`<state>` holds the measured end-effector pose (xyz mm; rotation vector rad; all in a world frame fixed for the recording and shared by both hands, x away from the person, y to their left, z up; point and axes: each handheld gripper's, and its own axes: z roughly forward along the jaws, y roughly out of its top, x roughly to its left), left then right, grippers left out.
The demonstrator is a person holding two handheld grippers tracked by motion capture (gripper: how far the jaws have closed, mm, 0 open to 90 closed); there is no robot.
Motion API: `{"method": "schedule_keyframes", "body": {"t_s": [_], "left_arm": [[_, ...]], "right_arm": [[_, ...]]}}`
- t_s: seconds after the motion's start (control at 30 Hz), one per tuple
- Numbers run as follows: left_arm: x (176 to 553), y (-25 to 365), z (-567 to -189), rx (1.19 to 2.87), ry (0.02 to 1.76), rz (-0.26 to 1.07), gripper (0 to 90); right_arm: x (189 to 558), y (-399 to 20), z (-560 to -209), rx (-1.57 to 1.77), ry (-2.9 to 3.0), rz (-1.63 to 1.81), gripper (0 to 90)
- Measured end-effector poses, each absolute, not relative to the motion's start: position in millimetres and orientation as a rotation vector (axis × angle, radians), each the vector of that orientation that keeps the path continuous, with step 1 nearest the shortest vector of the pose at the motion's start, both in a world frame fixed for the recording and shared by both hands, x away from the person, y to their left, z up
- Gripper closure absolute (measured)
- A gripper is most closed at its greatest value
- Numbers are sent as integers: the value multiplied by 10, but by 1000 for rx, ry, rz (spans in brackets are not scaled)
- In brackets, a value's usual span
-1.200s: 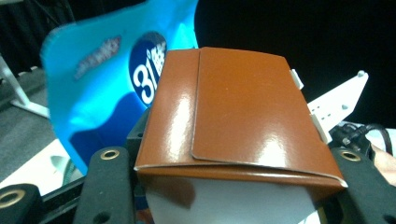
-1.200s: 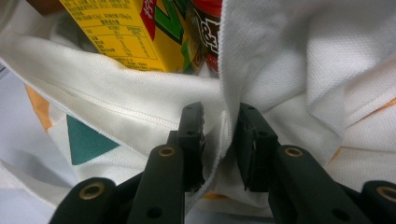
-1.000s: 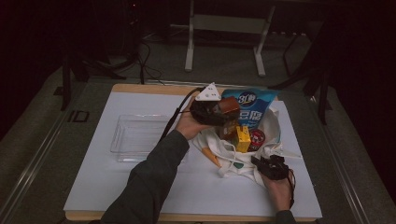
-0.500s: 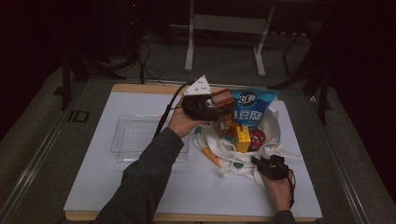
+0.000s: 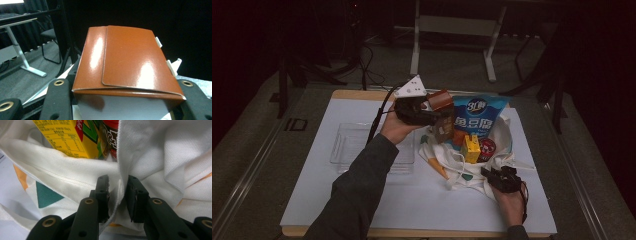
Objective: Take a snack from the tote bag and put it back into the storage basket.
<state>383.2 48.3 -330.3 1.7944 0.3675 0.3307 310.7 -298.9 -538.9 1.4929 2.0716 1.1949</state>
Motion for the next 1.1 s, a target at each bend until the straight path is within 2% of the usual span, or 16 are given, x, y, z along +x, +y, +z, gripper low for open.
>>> {"method": "schedule_keyframes", "body": {"t_s": [1.1], "left_arm": [[3749, 1067, -3239, 1849, 368, 367, 430]], "right_arm": [[3105, -2989, -5390, 1491, 2070, 1195, 725]]}}
